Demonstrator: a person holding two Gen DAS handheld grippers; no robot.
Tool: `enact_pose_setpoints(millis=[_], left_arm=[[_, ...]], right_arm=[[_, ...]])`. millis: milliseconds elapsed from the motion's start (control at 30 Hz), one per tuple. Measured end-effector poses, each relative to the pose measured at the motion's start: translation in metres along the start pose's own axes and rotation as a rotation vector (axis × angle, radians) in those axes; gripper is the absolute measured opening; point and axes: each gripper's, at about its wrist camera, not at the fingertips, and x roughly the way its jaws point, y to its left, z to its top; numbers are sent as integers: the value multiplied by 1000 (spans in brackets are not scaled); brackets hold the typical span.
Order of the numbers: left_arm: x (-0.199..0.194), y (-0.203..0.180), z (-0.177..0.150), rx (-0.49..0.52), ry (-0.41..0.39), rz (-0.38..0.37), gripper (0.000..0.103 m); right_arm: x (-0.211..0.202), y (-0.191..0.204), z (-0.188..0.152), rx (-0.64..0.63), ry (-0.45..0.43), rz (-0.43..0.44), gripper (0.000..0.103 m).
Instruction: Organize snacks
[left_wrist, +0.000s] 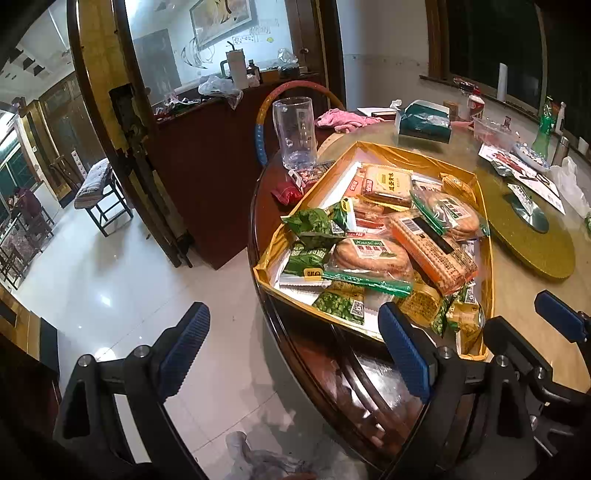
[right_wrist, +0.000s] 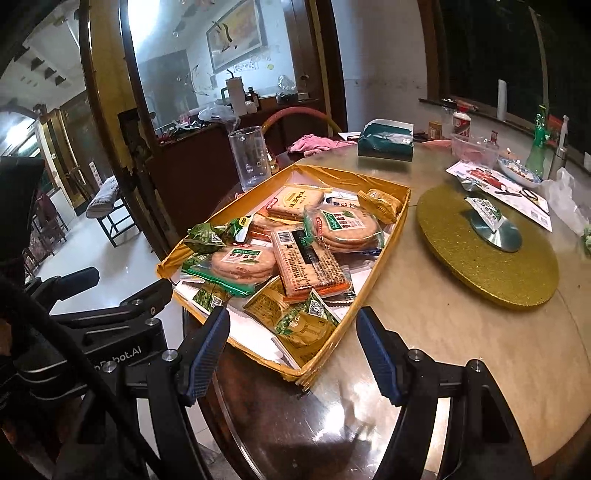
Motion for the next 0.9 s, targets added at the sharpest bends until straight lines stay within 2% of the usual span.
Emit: enact_pose_setpoints(millis=[233,633,900], left_arm=[[0,-6,-2,15,16,25,92],[2,-9,-1,14,16,3,92],[7,-9,1,23,18,17,92]], right_arm=[[2,-7,-4,28,17,12,71],[9,-10,-5,42,36,21,71],[14,-11,-3,42,43,17,71]])
